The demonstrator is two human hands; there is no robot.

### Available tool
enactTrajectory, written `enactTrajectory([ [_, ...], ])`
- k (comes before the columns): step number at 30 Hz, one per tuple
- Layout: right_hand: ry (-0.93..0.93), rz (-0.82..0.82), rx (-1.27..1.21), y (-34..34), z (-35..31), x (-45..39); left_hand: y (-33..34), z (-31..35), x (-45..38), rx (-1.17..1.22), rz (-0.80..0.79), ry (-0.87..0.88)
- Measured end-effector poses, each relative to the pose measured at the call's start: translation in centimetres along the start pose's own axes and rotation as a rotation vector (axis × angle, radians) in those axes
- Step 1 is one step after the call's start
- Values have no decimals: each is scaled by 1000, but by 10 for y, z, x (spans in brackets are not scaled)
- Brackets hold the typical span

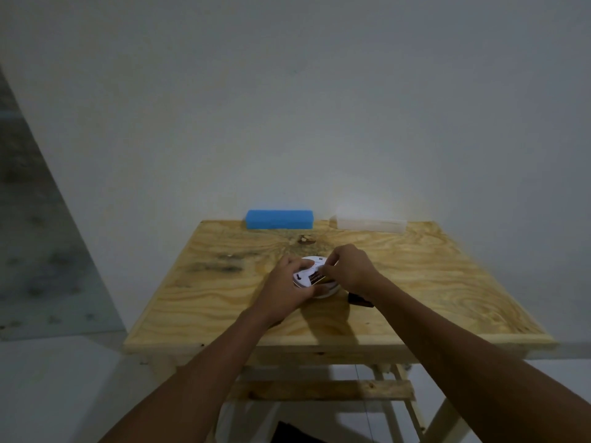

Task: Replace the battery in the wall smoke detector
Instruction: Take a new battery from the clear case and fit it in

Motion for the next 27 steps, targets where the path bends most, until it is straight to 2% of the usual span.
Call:
enactTrajectory([
  [12,81,122,9,0,19,-4,1,0,1,7,37,13],
  [19,79,136,158,7,10,-3,1,-1,-1,-2,32,4],
  [24,-11,86,279,5,-2,-4,2,-3,-1,0,23,-2],
  [27,-54,16,141,-2,4,-8,1,-3,1,-15,31,12],
])
Point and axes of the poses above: each hand's wrist, its own x-axis away from the middle knuckle, its own y-axis out of the palm, z = x × y, the point moved 9 cm from there along -x, towards the middle knuckle, and after that the axes turned 3 degrees about -z, right-handed, at the moved point
